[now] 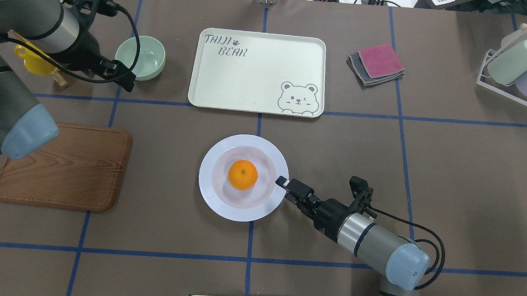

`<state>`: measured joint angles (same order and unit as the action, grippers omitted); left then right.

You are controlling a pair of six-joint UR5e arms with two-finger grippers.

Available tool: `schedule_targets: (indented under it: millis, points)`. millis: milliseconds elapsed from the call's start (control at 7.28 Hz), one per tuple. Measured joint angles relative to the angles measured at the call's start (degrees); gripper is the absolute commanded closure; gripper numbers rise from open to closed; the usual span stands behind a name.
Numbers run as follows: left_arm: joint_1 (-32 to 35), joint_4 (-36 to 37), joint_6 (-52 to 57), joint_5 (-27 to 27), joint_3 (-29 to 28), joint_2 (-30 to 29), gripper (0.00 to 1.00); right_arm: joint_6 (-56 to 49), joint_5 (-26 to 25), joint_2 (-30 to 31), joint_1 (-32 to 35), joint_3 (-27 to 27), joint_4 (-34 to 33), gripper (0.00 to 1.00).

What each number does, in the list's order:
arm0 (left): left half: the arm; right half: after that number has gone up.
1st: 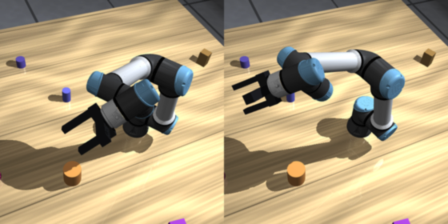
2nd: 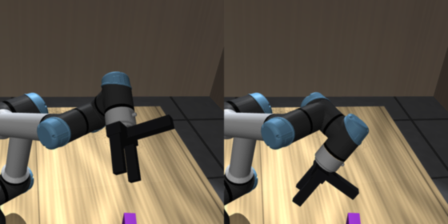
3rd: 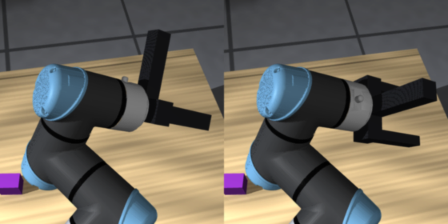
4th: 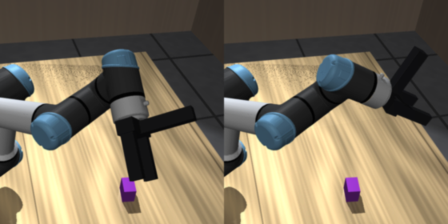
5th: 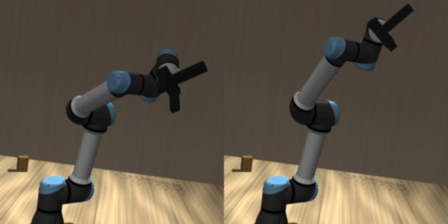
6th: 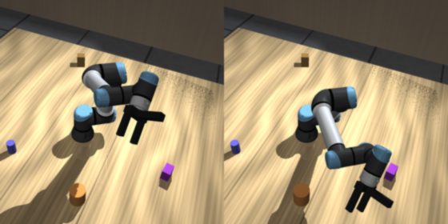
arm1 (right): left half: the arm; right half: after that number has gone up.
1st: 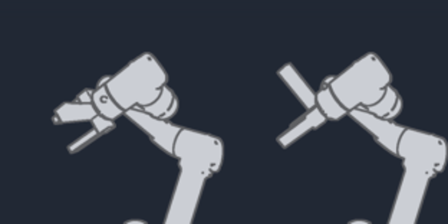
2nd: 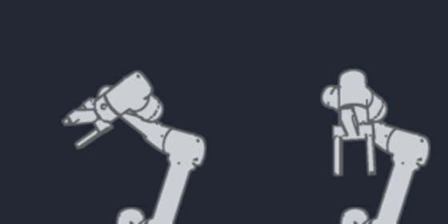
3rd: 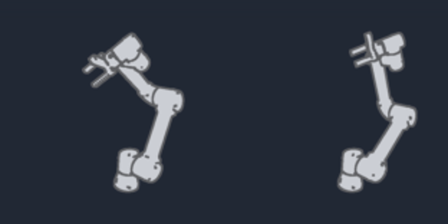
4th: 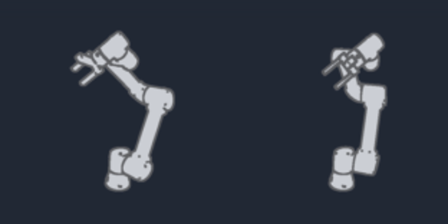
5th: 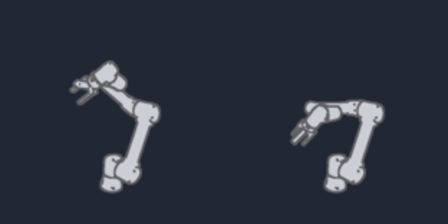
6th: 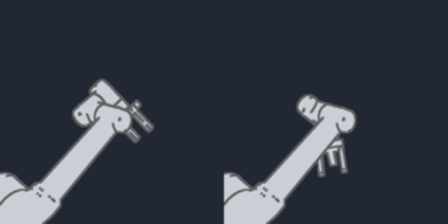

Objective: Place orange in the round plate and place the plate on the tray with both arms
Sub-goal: 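Grasp the white plate rim with the right gripper, then slide the plate with the orange onto the cream bear tray with the right gripper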

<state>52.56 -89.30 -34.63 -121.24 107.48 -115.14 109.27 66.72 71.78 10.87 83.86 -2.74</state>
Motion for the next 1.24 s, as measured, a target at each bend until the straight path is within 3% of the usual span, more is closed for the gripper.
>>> schedule_targets:
  millis: [275,687,1099,1236]
  points:
    - [-0.05,0.0,-0.08,0.03,0.01,0.0,0.01,0.21,-0.03,-0.61,0.21,-0.46,0.0,0.33]
    - [-0.08,0.0,-0.25,0.02,0.01,-0.02,0.01,0.48,-0.23,-1.57,0.29,-1.56,-0.03,0.34]
    - [-0.09,-0.02,-0.34,0.01,0.08,-0.02,0.01,0.56,-1.36,-2.56,0.1,-2.99,-0.05,0.42]
    - [-0.09,-0.04,-0.35,0.02,0.12,-0.01,0.01,0.58,-1.58,-3.04,0.01,-3.65,-0.02,0.62]
